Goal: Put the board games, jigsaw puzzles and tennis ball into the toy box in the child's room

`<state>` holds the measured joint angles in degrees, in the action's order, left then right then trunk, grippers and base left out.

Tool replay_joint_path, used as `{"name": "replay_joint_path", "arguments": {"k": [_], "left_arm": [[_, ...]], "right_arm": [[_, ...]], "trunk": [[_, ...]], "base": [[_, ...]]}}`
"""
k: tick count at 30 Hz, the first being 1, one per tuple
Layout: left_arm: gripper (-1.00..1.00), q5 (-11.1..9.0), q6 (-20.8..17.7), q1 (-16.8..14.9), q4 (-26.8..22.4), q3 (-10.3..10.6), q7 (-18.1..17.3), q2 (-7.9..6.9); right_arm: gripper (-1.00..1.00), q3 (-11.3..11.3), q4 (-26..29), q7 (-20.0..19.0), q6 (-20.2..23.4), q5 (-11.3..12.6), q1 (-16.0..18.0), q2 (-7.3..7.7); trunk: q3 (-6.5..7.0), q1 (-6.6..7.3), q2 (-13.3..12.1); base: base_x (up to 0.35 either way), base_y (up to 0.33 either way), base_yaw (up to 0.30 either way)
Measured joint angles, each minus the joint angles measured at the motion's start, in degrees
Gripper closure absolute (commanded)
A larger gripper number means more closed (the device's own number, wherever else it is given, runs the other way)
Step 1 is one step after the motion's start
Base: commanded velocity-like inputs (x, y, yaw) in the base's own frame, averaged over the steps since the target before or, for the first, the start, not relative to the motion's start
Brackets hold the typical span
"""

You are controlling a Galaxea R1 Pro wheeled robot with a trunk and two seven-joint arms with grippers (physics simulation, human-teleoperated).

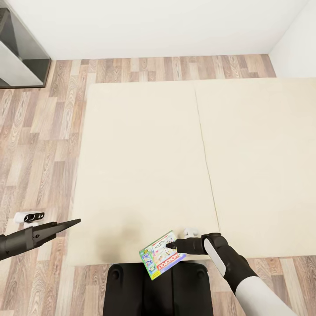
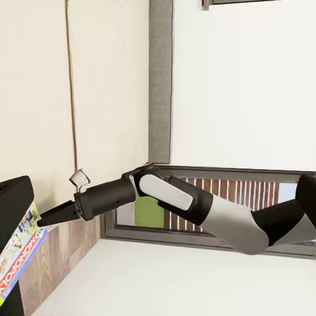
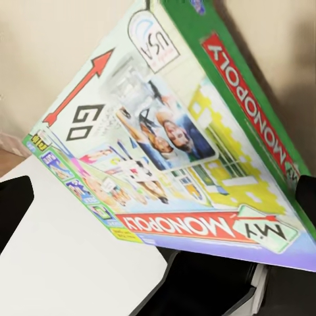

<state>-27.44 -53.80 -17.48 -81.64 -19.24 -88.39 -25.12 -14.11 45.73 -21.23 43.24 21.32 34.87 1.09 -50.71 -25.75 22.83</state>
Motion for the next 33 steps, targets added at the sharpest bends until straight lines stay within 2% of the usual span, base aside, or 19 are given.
{"name": "replay_joint_path", "arguments": {"k": [33], "left_arm": [[-1.0,0.0,0.0,0.0,0.01,0.04,0.0,0.0]], "right_arm": [[-1.0,0.07,0.08,0.11,-0.07,0.01,0.0,0.0]], "trunk": [[0.0,0.0,0.0]], "base": [[0.0,0.016,0.0]]}}
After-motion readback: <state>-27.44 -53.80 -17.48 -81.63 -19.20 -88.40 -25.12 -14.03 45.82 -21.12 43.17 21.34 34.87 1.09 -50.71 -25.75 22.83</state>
